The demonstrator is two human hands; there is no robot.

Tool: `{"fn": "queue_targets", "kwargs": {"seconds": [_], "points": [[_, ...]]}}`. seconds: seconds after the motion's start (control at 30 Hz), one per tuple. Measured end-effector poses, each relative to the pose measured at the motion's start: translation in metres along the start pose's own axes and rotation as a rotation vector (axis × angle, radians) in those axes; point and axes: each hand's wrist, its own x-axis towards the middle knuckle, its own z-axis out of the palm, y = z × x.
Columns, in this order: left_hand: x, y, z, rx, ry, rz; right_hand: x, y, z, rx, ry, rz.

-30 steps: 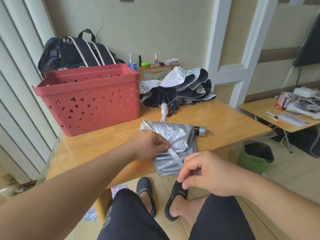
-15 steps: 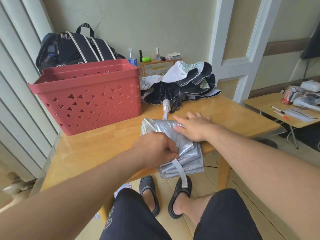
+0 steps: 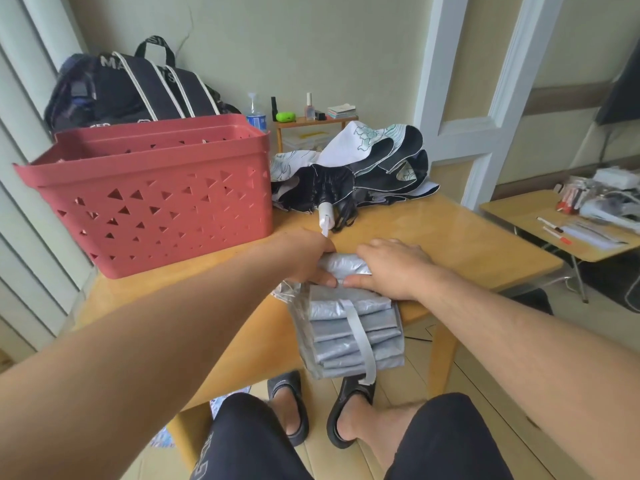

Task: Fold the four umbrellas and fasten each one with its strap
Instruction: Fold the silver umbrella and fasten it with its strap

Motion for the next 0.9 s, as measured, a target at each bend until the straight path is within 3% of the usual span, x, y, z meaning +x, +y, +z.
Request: {"fn": "queue_targets", "kwargs": {"seconds": [0.2,0.47,0.9], "points": [[-0.002,0.005,0.001,0.038,-0.037,0.026,0.002,0.006,-0.004,-0.064,-0.082,0.007],[-0.016,0.016,-0.009,0.132,-0.053,0.006,-0.019,-0.005,-0.022,-0.075,0.057,0.047],[-0.125,0.020,-0.113,0.219,0.302,-0.033,-0.085,-0.041,-0.141,-0.244,0.317,0.077]]}}
